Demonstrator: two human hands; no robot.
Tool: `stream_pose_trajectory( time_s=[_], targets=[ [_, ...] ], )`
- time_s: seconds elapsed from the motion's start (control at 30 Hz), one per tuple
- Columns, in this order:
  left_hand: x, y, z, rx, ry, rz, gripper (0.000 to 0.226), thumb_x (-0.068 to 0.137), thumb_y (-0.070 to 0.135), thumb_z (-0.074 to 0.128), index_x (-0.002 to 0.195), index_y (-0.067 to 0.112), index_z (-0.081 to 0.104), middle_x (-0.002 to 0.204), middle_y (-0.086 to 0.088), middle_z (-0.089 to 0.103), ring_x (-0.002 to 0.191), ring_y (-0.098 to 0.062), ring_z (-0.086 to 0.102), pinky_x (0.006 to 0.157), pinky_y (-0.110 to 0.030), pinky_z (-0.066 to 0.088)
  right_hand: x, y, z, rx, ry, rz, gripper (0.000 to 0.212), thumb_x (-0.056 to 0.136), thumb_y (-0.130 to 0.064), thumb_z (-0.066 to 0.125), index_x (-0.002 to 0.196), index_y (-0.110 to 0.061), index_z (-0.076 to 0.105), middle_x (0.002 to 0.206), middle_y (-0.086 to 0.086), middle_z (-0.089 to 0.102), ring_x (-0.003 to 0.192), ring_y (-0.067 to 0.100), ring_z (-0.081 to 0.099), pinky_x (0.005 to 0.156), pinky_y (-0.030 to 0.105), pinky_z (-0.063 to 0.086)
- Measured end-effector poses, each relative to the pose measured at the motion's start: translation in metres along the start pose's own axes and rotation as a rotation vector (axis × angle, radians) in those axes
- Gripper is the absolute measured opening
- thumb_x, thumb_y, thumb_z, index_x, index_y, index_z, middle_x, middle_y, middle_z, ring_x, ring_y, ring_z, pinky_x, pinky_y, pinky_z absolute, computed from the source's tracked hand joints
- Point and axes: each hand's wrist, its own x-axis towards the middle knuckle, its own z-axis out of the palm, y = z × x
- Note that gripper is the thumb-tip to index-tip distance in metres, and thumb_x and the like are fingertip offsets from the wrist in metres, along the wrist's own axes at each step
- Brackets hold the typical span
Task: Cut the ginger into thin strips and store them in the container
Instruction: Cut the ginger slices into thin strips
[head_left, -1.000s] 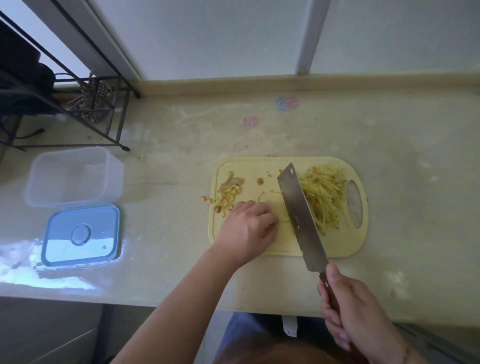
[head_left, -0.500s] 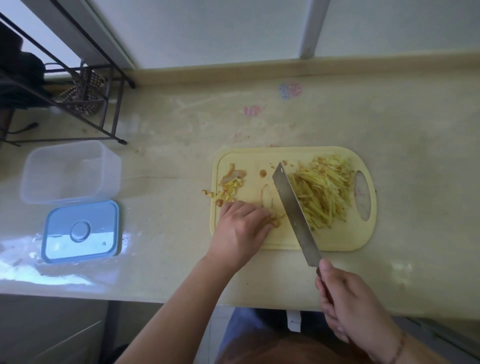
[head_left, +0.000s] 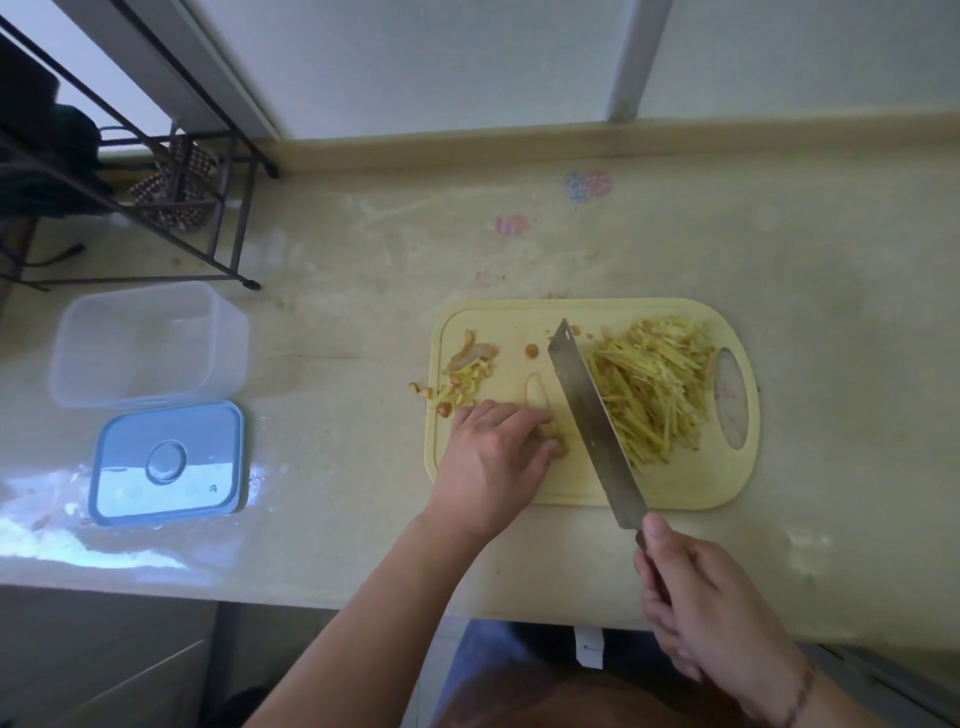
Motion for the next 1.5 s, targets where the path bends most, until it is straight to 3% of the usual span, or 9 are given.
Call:
stream_pose_trajectory(
  time_s=[0.17,0.57,0.73,0.9,1.0,1.1,1.2,1.33,1.5],
  targets=[
    [0.003,0.002,0.001,0.109,-0.079,0.053,0.028,0.087,0.035,0.062,0.106,0.019,0.074,0.09,0.002,0.065,0.08,-0.026,0.062,0.074,-0.038,0.046,0.002,-0.001,-0.002,0.008,-0.004,0.024,0.058,0.081,-0.066,0.04,0.067,-0.01,0.04,0.054,0.009,0.028,0.038,0.016,0.024,0.041,0.027,0.022],
    [0.019,-0.004,-0.004,0.215,-0.045,0.241,0.021,0.088,0.017,0.052,0.077,0.009,0.068,0.06,-0.001,0.054,0.053,-0.024,0.054,0.058,-0.034,0.049,0.001,0.0,-0.005,0.007,-0.002,0.029,0.06,0.08,-0.068,0.04,0.066,-0.01,0.039,0.054,0.009,0.027,0.039,0.017,0.024,0.042,0.027,0.022],
    [0.022,-0.028,-0.034,0.047,0.155,0.062,0.012,0.092,0.008,0.062,0.095,0.003,0.072,0.075,-0.004,0.069,0.063,-0.017,0.059,0.068,-0.03,0.05,0.0,0.002,-0.008,-0.001,-0.007,0.029,0.061,0.08,-0.069,0.039,0.07,-0.009,0.041,0.054,0.008,0.029,0.039,0.017,0.025,0.041,0.026,0.024],
    [0.022,-0.053,-0.043,0.184,0.04,-0.005,0.038,0.101,0.024,0.041,0.126,0.012,0.068,0.08,0.003,0.062,0.074,-0.024,0.054,0.072,-0.039,0.044,-0.001,0.003,-0.006,0.01,-0.011,0.029,0.059,0.081,-0.067,0.039,0.069,-0.01,0.04,0.054,0.007,0.027,0.038,0.016,0.024,0.041,0.026,0.022],
    [0.022,-0.052,-0.044,0.302,0.097,0.02,0.036,0.1,0.027,0.047,0.129,0.021,0.068,0.083,0.004,0.059,0.077,-0.024,0.049,0.071,-0.039,0.042,-0.002,0.004,-0.008,0.0,-0.015,0.015,0.058,0.083,-0.066,0.038,0.068,-0.01,0.04,0.056,0.009,0.028,0.038,0.016,0.025,0.041,0.027,0.022],
    [0.018,-0.041,-0.036,0.44,0.205,0.02,0.031,0.092,0.022,0.065,0.122,0.019,0.071,0.099,-0.003,0.065,0.088,-0.03,0.054,0.073,-0.039,0.041,-0.003,0.005,-0.009,-0.036,-0.015,0.012,0.06,0.083,-0.066,0.037,0.069,-0.008,0.042,0.057,0.012,0.03,0.038,0.016,0.027,0.04,0.027,0.025],
    [0.015,-0.021,-0.02,0.35,0.2,0.072,0.024,0.09,0.023,0.066,0.111,0.015,0.074,0.104,-0.006,0.067,0.094,-0.033,0.056,0.075,-0.04,0.043,-0.004,0.007,-0.009,-0.038,-0.014,0.002,0.061,0.081,-0.068,0.038,0.069,-0.008,0.042,0.056,0.011,0.031,0.038,0.016,0.027,0.04,0.027,0.025],
    [0.009,0.003,0.007,0.264,0.001,0.302,0.022,0.092,0.028,0.058,0.098,0.016,0.075,0.094,-0.001,0.066,0.086,-0.028,0.057,0.072,-0.038,0.044,-0.004,0.008,-0.008,-0.021,-0.009,0.019,0.061,0.082,-0.068,0.039,0.069,-0.008,0.043,0.054,0.009,0.031,0.039,0.018,0.028,0.041,0.027,0.025],
    [0.006,0.005,0.021,0.208,0.005,0.246,0.005,0.082,0.009,0.075,0.084,0.014,0.074,0.081,-0.001,0.063,0.071,-0.026,0.056,0.064,-0.034,0.044,-0.005,0.007,-0.007,-0.019,-0.006,0.018,0.059,0.082,-0.066,0.039,0.069,-0.009,0.042,0.053,0.009,0.029,0.038,0.017,0.026,0.041,0.027,0.024]
  ],
)
